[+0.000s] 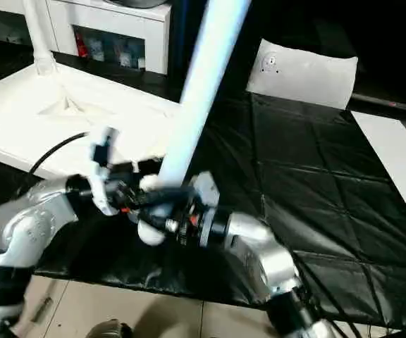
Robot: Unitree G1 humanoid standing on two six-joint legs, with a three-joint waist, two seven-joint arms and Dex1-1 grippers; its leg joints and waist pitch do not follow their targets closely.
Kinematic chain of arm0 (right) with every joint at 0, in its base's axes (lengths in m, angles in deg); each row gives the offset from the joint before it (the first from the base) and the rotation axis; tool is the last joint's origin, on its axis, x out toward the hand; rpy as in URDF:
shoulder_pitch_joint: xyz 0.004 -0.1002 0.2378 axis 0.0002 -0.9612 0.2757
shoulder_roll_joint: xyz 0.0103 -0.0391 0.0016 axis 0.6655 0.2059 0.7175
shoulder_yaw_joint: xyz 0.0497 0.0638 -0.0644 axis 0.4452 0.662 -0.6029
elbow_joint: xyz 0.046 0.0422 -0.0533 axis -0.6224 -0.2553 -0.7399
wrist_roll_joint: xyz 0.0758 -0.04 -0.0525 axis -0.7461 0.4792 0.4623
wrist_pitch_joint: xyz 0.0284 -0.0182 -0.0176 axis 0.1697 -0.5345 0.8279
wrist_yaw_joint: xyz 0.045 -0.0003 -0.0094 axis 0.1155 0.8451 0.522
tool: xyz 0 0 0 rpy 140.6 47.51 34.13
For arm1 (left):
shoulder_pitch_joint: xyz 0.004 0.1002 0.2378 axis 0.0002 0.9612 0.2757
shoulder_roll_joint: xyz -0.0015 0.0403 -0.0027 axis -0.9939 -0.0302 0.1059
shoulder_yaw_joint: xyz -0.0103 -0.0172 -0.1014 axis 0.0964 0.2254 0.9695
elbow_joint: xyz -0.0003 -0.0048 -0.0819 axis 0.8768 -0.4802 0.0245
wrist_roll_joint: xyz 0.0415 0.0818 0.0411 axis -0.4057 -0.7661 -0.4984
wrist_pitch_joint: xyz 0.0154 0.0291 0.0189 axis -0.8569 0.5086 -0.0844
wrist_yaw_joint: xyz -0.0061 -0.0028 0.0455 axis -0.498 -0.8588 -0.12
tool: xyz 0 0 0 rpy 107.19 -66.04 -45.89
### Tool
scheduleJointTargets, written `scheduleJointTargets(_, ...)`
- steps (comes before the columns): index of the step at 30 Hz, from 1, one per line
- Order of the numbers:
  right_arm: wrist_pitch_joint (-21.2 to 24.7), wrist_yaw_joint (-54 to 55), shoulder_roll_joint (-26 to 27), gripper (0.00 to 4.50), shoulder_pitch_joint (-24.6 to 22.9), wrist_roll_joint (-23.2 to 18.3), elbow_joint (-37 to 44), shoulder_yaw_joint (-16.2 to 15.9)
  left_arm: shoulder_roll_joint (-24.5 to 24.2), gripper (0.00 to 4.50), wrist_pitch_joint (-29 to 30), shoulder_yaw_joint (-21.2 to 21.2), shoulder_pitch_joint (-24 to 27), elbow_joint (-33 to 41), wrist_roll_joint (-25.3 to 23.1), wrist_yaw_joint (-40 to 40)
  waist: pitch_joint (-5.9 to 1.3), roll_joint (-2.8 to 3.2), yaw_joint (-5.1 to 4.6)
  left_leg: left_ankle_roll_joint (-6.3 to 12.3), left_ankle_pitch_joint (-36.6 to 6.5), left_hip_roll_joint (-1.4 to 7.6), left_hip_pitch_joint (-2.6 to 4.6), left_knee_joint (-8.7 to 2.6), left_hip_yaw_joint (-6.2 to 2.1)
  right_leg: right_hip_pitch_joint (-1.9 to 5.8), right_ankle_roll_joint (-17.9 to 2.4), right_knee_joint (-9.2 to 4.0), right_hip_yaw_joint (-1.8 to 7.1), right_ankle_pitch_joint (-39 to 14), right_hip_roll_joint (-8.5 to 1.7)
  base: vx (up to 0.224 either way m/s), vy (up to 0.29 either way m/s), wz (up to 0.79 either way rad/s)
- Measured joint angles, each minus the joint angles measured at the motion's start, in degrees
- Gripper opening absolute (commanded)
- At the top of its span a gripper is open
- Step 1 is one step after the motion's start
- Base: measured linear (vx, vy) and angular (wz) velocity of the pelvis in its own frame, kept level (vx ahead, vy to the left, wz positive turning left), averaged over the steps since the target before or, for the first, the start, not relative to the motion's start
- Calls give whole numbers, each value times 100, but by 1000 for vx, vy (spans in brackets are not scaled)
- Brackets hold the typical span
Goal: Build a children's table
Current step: Pick table leg
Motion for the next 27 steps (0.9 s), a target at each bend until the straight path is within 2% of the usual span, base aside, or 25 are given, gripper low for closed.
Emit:
scheduleJointTargets(4, 49, 387, 7, 190, 88, 2, -134, 373, 289, 450, -66, 485, 61, 9, 289, 552, 1, 1, -20, 0, 0, -2, 0, 0, 0, -1, -6, 0, 2, 4, 1, 0, 0, 0)
scheduleJointTargets(7, 98, 472, 50, 190, 88, -20, -142, 386, 495, 450, -284, 878, 71, 2, 409, 1015, 2, 3, -24, 0, 0, 4, -1, -3, 0, -2, -6, -2, 1, 4, 6, 0, 0, 0)
scheduleJointTargets(9, 105, 516, 61, 190, 99, -14, -141, 379, 545, 450, -598, 1033, 70, -51, 184, 1320, 2, 4, -25, 0, 0, 4, 0, -6, 0, -2, -5, -4, 2, 3, 7, 0, 0, 0)
scheduleJointTargets(11, 115, 535, 57, 190, 141, 26, -139, 373, 406, 450, -860, 966, 69, -187, -395, 1642, 2, 3, -29, 0, 0, 5, -1, -8, 0, -3, -3, -5, 2, 2, 8, 0, 0, 0)
scheduleJointTargets(13, 147, 561, 58, 190, 158, 100, -137, 345, 174, 450, -1004, 679, 70, -330, -1025, 1871, 1, 2, -12, 0, 0, 4, -1, -8, -1, -2, 2, -7, 1, -1, 7, 0, 0, 0)
scheduleJointTargets(16, 227, 632, 60, 190, 167, 186, -130, 273, 86, 450, -1055, 296, 71, -338, -1545, 2055, 2, 4, -3, 0, 0, -2, -3, -8, 0, 0, 1, -12, 3, -1, 1, 0, 0, 0)
scheduleJointTargets(20, 275, 712, 54, 190, 175, 302, -117, 187, 171, 450, -1036, -137, 45, -153, -1778, 2180, 5, 8, -18, 0, 0, -2, -3, -8, 0, -3, 1, -8, 3, 0, 2, 0, 0, 0)
scheduleJointTargets(27, 264, 757, 36, 190, 174, 362, -107, 195, 54, 450, -1051, -380, -20, 94, -1946, 2011, 11, 21, -32, -1, 1, 4, -1, -19, 0, -9, 0, -6, 3, 0, 8, 0, 0, 0)
